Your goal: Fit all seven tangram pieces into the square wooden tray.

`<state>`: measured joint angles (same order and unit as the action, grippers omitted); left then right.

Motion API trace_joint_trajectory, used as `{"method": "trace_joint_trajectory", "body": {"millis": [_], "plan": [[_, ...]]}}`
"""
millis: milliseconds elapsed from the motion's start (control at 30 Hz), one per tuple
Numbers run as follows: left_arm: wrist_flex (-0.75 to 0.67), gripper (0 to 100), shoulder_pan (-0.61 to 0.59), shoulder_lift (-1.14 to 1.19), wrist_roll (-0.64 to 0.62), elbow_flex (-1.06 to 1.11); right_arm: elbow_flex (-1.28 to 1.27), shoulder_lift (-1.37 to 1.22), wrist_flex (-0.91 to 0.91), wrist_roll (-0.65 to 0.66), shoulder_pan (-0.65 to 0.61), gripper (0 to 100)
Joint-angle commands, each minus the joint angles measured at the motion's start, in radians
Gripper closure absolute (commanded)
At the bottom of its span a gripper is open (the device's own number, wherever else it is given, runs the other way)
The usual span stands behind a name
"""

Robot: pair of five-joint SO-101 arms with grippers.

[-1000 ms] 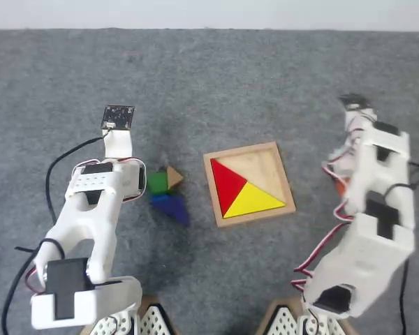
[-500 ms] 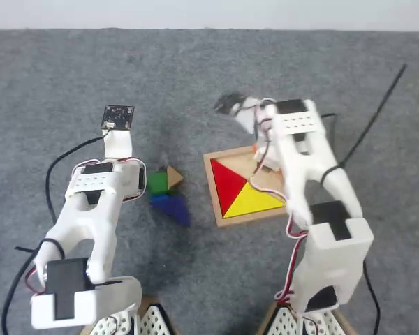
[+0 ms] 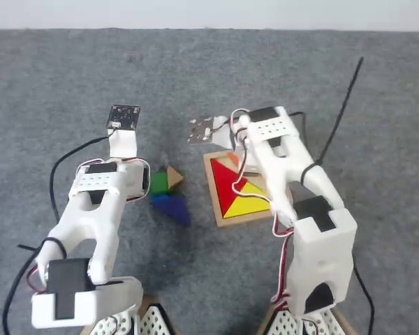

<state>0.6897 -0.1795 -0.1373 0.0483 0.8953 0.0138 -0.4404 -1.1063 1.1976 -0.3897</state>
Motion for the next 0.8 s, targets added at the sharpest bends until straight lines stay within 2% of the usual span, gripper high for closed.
{"method": "trace_joint_trajectory", "body": {"millis": [0,167,300,600,767], "plan": [[-0.021,97,0.009,-0.003,0.012,-0.005,0.052,0.008,0.021,0.023,-0.03,98.8],[-0.021,97,0.008,-0.003,0.012,-0.005,0.052,0.01,0.024,0.012,-0.047,88.5],[-0.021,97,0.009,-0.003,0.012,-0.005,0.057,0.016,0.024,-0.046,-0.05,81.8],[-0.021,97,0.009,-0.003,0.012,-0.005,0.101,0.065,0.025,-0.137,-0.058,81.8],[-0.021,97,0.009,-0.003,0.012,-0.005,0.107,0.16,0.025,-0.256,-0.018,81.8]]}}
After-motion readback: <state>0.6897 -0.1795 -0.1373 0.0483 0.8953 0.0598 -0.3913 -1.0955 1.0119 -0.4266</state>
